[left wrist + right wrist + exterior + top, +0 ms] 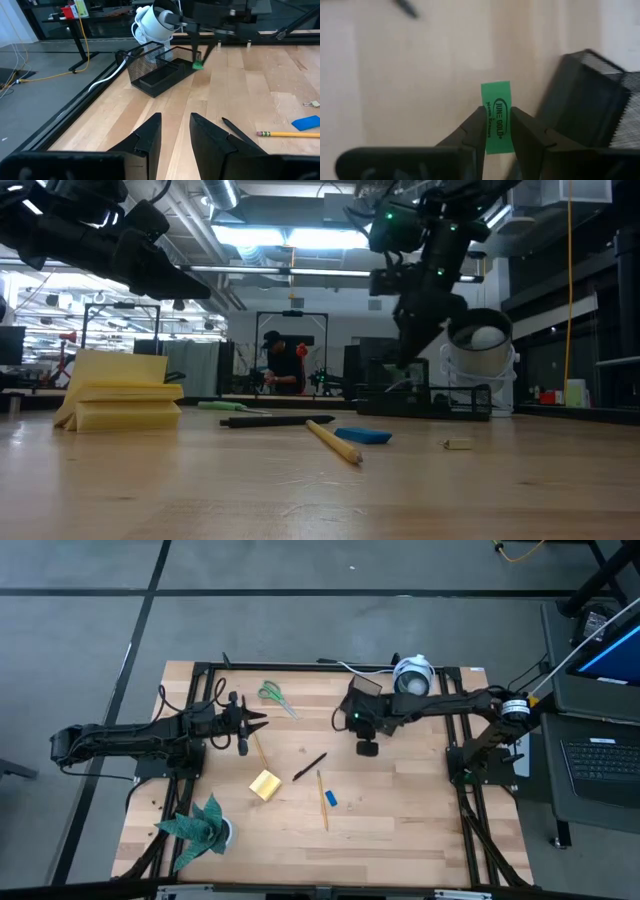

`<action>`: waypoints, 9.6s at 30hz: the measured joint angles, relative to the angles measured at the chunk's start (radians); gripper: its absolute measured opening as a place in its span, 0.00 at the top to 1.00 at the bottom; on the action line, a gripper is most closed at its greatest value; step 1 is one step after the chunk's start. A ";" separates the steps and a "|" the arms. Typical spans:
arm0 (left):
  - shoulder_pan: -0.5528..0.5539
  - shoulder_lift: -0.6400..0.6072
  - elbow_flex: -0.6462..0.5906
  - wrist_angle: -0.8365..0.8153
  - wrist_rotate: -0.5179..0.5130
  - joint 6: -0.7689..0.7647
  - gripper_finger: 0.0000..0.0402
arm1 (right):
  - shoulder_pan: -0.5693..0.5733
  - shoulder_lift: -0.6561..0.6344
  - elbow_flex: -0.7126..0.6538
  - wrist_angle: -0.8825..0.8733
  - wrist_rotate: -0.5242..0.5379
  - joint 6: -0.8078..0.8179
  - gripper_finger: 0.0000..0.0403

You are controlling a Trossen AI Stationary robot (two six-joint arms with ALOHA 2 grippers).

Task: Pick and place office supplies into organizer
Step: Put the green eraser into the metal mesh desk organizer, then put the top black pen into the metal mesh desk organizer

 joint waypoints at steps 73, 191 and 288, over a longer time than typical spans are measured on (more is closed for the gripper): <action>0.000 0.000 0.000 0.000 0.000 0.000 0.78 | -0.157 0.092 -0.049 0.235 0.162 0.107 0.72; 0.372 0.813 0.366 -0.591 -0.184 -0.800 0.72 | -0.118 -0.208 -0.276 0.735 -0.169 -0.081 0.97; 0.062 0.813 0.985 -1.018 -0.099 -0.339 0.94 | 0.132 -0.158 -0.084 0.731 -0.017 -0.471 0.59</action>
